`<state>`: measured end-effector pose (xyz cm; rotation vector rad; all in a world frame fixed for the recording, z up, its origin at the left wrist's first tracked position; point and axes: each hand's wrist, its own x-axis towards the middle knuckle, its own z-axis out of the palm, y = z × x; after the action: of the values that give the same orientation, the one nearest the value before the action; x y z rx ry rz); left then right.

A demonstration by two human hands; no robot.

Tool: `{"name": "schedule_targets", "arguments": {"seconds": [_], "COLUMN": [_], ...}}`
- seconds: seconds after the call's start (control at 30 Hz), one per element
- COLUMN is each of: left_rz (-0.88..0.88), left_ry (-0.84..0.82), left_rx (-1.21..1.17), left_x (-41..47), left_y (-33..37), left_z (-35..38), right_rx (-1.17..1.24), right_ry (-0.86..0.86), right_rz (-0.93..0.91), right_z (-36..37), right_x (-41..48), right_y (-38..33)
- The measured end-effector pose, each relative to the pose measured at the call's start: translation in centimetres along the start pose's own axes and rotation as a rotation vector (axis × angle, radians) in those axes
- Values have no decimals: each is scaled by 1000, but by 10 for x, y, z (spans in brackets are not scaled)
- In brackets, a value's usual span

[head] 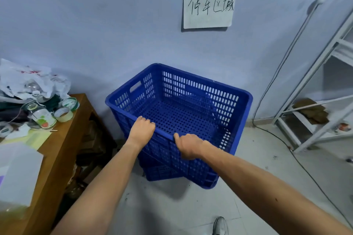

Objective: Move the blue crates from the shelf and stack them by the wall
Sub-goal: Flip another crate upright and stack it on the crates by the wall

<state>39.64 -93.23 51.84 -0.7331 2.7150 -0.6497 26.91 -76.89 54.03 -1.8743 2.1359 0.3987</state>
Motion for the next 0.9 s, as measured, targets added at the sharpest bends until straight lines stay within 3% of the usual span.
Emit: {"name": "schedule_targets", "arguments": {"seconds": [0.67, 0.9], "left_rz": [-87, -110], "left_ry": [-120, -176], "left_rx": [-129, -226], "left_x": [80, 98], "left_y": [66, 46], "left_z": [-59, -44], "right_rx": [-318, -151], "right_ry": [176, 220], "right_rz": [2, -41], "right_z": [-3, 15], "right_x": [34, 51], "right_y": [183, 222]}}
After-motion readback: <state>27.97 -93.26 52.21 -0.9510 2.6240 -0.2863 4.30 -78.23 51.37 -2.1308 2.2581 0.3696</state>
